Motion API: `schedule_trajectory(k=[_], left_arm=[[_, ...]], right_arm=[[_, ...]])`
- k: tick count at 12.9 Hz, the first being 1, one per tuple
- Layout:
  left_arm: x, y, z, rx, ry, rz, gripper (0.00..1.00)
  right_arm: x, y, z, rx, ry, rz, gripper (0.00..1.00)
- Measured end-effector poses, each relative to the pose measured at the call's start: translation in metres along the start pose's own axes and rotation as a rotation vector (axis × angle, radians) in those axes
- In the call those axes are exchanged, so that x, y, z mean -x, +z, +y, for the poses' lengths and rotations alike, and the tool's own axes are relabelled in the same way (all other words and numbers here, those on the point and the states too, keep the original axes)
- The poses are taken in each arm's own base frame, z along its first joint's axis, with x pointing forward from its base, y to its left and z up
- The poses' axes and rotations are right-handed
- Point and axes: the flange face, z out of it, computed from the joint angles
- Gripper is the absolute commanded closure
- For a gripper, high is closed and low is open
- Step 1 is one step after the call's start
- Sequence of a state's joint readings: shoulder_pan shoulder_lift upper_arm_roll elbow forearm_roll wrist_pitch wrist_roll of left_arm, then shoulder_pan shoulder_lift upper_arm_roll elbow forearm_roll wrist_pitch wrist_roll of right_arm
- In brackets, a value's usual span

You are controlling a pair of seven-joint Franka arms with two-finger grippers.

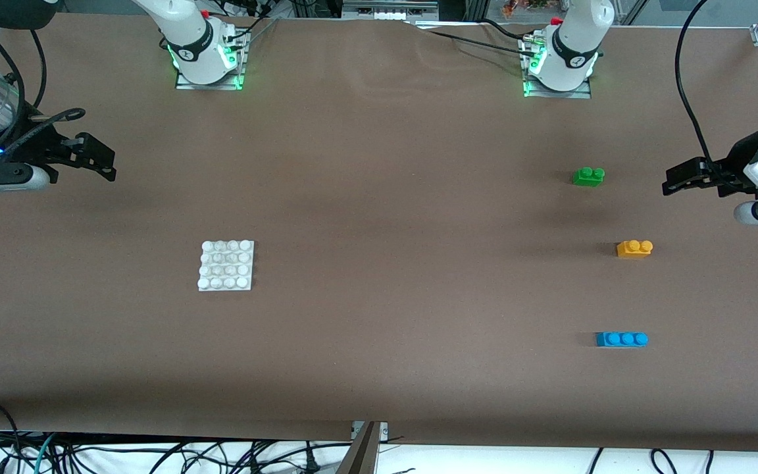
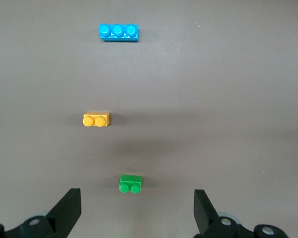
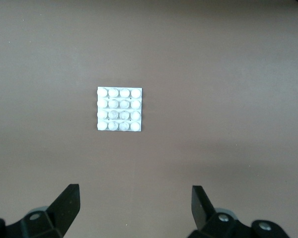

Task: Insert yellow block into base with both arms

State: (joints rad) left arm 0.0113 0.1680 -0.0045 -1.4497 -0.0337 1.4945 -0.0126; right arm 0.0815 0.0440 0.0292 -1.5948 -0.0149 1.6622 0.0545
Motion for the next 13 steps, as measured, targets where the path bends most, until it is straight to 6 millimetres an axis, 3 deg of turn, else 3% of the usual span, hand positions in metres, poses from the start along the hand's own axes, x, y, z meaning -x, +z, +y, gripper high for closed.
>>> schedule_trajectory(k=[13], left_arm=[[0.0000,0.0000,0.0001,0.000,0.000,0.000,0.00]], right_arm=[[-0.0020,-0.0016,0.0005,-0.001,0.001,0.018,0.01]])
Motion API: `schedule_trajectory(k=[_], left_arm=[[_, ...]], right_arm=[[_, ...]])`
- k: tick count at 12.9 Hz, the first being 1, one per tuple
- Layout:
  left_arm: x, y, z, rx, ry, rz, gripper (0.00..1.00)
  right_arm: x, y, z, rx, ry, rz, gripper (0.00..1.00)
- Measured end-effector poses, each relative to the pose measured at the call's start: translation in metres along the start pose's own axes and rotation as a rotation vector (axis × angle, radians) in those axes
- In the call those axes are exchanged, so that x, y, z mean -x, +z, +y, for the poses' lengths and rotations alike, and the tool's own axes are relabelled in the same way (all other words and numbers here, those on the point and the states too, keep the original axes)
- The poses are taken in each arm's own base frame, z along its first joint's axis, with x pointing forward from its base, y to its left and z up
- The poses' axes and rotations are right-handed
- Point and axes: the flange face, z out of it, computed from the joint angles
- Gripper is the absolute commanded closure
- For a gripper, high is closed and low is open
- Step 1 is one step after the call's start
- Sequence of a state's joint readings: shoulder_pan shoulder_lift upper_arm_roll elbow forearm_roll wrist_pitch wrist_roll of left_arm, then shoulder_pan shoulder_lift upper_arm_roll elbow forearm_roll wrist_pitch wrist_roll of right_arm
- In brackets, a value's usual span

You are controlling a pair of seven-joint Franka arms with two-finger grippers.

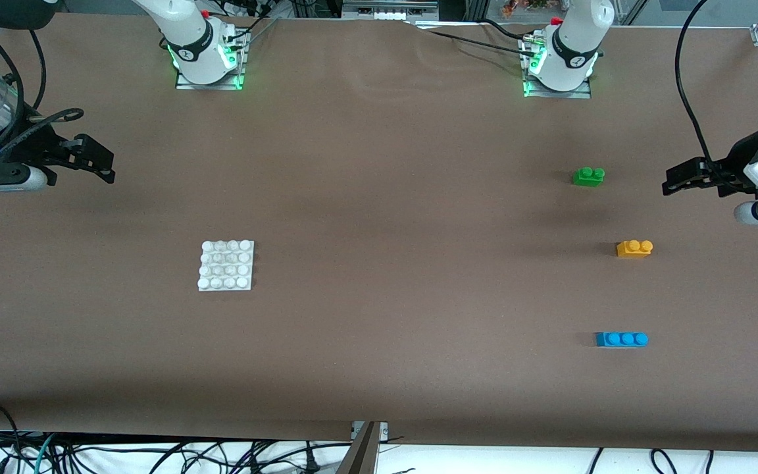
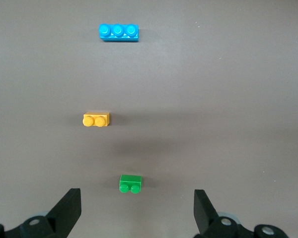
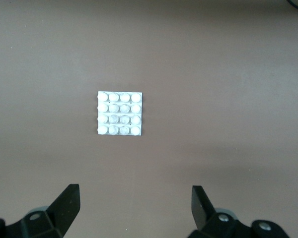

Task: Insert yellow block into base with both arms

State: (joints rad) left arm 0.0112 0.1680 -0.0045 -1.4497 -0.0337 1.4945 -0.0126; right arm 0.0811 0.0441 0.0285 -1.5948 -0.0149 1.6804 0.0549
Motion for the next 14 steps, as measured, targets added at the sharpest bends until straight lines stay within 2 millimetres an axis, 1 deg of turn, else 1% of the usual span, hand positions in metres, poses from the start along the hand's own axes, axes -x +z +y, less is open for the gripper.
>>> schedule_trajectory(k=[5,10,12,13,14], left_arm=[[0.000,0.000,0.000,0.000,0.000,0.000,0.00],[0.000,0.000,0.001,0.000,0.002,0.000,0.00],[0.000,0.000,0.001,0.000,0.002,0.000,0.00],[0.000,0.000,0.001,0.000,0.002,0.000,0.00],[0.000,0.000,0.001,0.000,0.002,0.000,0.00]], right_arm=[[-0.006,-0.002,0.007,-0.001,0.012,0.042,0.01],[-0.009,-0.003,0.007,-0.003,0.014,0.068,0.01],[-0.012,0.004,0.010,-0.001,0.019,0.054,0.01],[-0.016,0.015,0.011,-0.001,0.020,0.035,0.01],[-0.022,0.033,0.009,0.000,0.018,0.006,0.01]])
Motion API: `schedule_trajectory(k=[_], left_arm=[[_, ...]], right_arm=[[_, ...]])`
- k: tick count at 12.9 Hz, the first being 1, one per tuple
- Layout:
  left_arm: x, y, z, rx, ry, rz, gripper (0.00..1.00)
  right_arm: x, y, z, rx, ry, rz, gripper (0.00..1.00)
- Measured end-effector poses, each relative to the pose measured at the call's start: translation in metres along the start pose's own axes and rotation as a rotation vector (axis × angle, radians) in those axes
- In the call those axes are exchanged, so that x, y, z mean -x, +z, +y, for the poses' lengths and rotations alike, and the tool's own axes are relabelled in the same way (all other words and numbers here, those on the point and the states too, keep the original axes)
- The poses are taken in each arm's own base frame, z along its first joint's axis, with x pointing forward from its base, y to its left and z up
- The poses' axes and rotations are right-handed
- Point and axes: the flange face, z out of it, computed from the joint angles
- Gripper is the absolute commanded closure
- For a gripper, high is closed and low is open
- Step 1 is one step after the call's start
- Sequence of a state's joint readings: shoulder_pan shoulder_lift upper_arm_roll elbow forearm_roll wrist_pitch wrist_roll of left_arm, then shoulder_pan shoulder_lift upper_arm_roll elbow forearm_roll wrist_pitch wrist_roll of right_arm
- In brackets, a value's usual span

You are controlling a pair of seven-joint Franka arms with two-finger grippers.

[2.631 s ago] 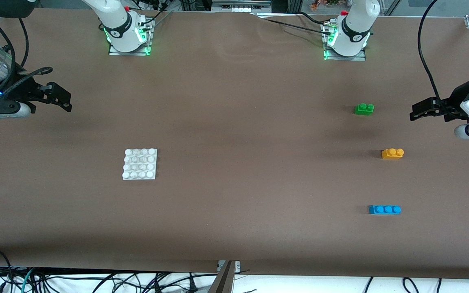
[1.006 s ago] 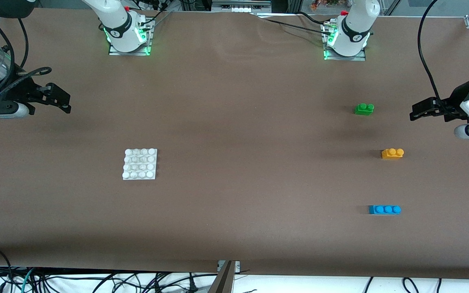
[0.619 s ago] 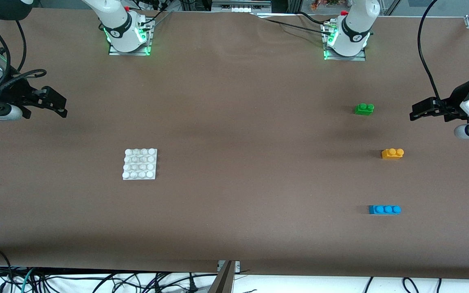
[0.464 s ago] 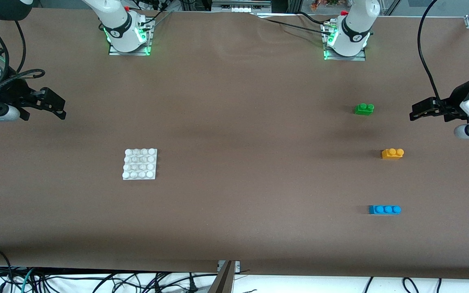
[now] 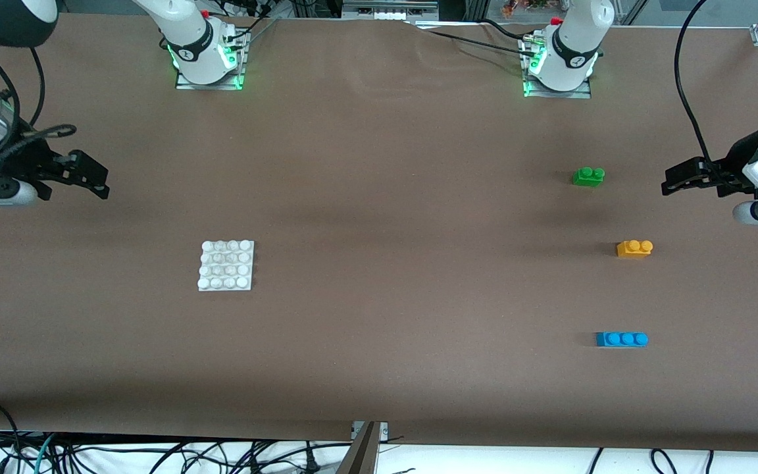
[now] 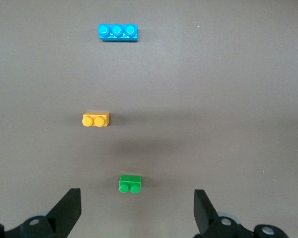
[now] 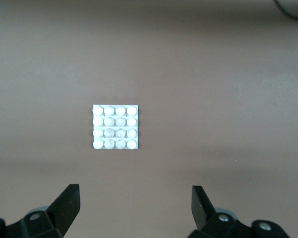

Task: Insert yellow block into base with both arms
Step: 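Reach the right gripper down and grasp the white base plate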

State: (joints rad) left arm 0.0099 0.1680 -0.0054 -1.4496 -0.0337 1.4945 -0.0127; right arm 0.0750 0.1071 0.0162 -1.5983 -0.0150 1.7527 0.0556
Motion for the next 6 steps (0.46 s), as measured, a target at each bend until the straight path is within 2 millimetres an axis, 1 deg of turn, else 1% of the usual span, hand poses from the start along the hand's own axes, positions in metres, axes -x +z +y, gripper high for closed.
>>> schedule_trajectory(k=[2,4,6], left_arm=[[0.000,0.000,0.000,0.000,0.000,0.000,0.00],[0.000,0.000,0.000,0.000,0.000,0.000,0.00],[0.000,0.000,0.000,0.000,0.001,0.000,0.00]], right_arm=[[-0.015,0.047,-0.006,0.002,-0.009,-0.066,0.01],[-0.031,0.091,-0.009,0.001,-0.012,-0.089,0.01],[-0.041,0.133,-0.014,-0.001,-0.019,-0.116,0.01]])
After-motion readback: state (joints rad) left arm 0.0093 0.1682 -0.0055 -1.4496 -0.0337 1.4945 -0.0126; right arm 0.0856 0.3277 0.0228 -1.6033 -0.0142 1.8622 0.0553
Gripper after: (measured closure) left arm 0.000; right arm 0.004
